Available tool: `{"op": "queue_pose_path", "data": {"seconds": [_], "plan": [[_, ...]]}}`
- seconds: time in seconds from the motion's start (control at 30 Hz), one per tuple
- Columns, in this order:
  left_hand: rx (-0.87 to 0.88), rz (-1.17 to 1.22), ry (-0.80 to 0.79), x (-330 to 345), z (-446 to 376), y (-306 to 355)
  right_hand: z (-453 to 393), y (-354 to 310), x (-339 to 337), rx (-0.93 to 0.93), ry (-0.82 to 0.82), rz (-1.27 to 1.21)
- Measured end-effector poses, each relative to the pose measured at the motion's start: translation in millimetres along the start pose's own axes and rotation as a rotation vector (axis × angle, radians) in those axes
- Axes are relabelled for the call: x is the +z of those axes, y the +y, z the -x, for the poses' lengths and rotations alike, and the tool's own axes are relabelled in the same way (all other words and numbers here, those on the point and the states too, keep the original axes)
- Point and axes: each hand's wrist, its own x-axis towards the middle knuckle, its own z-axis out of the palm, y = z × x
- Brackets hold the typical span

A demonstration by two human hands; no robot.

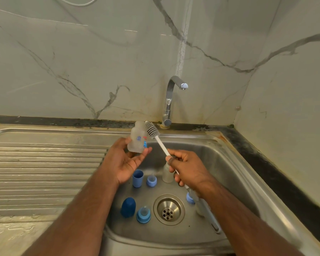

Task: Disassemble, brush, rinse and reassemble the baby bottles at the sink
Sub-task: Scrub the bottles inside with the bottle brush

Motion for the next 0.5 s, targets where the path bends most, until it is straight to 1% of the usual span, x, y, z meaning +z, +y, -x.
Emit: {"op": "queue_pose_path", "data": {"seconds": [0.07, 0.17, 0.23, 0.3, 0.37, 0.5], "plan": [[0.039, -0.079, -0.005, 0.1, 1.2, -1.3, 0.6, -0.6, -1.7, -0.004, -0.023, 0.000], [0.145, -0.418, 0.015, 4.7, 3.3, -7.9, 3.7, 0.0, -2.0, -0.030, -0.067, -0.001], [0.243, -0.562, 0.060, 6.8, 3.4, -11.0, 5.3, -0.8, -3.6, -0.056, -0.091, 0.025], [0.293, -0.589, 0.070, 5.7, 2.2, -11.4, 4.8, -1.0, -5.0, -0.095, -0.085, 0.101], [0.300, -0.596, 0.054, 3.2, 0.5, -10.4, 1.0, -1.6, -5.2, -0.119, -0.031, 0.173], [0.282, -0.548, -0.034, 4.4, 2.1, -11.3, -7.0, 0.4, -7.9, -0.074, 0.093, 0.167]]}}
